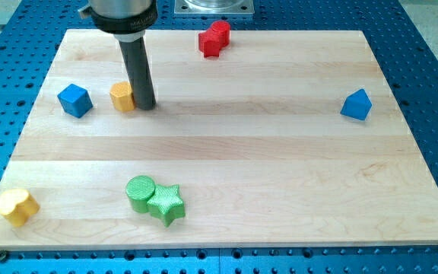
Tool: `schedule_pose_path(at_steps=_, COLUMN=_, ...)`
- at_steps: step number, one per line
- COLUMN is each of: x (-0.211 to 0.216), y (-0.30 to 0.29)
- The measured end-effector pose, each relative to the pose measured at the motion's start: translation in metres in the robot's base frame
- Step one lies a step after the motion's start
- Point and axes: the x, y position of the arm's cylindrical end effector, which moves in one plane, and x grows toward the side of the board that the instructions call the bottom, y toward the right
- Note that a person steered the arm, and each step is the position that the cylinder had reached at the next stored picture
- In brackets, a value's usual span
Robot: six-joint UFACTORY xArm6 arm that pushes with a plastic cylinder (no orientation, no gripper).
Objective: Place yellow blocks to the left of green blocks
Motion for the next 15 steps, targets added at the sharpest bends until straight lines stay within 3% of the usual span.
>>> schedule_pose_path(at_steps=1, x=-0.019, y=-0.021)
schedule_pose_path(at_steps=3, x=-0.010, y=-0.084)
schedule_pose_path(at_steps=5, x=0.055, y=-0.045)
schedule_pose_path(at_steps=7, x=0.094, y=-0.090)
schedule_pose_path(at_steps=11, x=0.068, y=-0.069)
schedule_pose_path(at_steps=12, x=0.120, y=-0.087)
schedule_pose_path(at_steps=13, x=0.133, y=-0.097)
schedule_pose_path(at_steps=15, x=0.091, y=-0.126)
